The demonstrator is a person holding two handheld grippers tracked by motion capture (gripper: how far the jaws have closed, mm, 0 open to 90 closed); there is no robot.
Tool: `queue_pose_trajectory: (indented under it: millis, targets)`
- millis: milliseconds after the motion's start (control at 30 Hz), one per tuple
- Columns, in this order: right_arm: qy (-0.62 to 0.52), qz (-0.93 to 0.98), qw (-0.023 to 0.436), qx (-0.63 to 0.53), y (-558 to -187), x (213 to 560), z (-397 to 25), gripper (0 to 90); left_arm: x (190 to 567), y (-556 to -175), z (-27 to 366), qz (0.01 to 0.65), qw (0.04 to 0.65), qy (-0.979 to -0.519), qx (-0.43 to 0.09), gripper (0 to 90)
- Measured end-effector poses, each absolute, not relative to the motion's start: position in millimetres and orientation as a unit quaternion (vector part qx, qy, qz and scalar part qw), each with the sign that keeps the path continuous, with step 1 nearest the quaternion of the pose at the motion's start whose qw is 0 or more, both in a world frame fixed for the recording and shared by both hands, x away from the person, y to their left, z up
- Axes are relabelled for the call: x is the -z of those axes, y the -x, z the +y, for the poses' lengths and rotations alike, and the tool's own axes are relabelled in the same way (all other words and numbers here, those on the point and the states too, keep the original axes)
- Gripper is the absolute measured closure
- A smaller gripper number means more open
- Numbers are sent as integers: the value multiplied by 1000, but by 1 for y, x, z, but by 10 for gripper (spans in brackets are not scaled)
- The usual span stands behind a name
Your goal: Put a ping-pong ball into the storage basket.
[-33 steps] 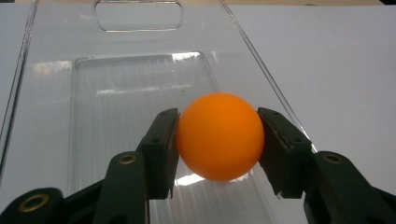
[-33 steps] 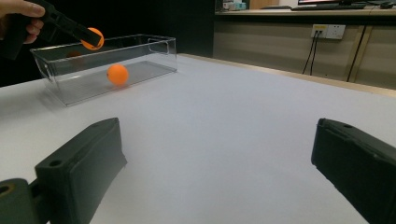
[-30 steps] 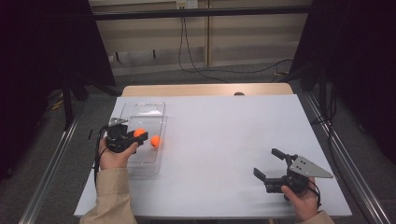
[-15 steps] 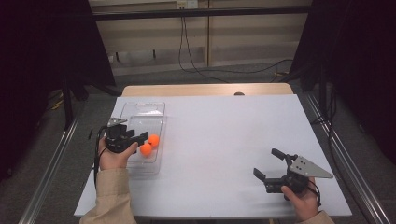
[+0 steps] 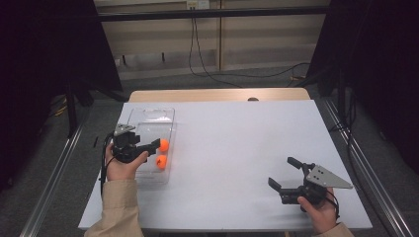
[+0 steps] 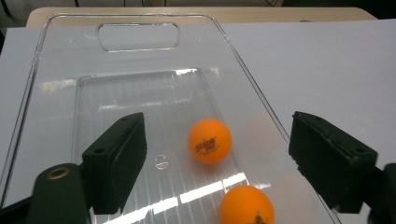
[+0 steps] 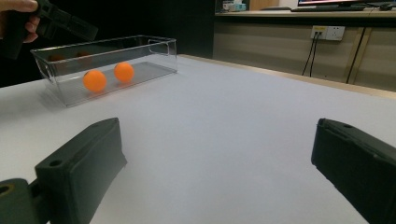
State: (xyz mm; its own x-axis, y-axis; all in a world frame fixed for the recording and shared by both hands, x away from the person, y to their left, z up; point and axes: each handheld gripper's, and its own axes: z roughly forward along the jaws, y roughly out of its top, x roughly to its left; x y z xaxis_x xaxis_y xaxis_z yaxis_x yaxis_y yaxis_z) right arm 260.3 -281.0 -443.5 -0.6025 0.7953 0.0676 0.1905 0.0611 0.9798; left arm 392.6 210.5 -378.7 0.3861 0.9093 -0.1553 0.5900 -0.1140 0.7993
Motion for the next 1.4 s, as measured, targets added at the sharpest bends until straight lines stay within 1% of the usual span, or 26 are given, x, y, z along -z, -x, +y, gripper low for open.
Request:
queue_pose_trajectory:
  millis: [133, 400, 833, 1067, 1167, 1400]
  targets:
    - [-360, 682, 258, -582, -260, 443, -279, 18, 377, -390, 210, 513, 424, -720, -199, 144]
    - [-361, 682, 258, -582, -261, 443, -278, 18, 374, -386, 205, 492, 442, -723, -201, 105]
    - [-361, 682, 258, -581, -261, 444, -279, 18, 375, -376, 209, 488, 473, -705, -202, 81]
    - [-362, 682, 259, -580, -261, 443, -279, 18, 377, -367, 209, 473, 479, -709, -211, 75]
    - [-361, 682, 259, -581, -261, 444, -279, 18, 380, -364, 209, 469, 486, -709, -205, 71]
    - [-361, 682, 258, -581, -261, 444, -278, 18, 384, -357, 209, 456, 488, -712, -217, 68]
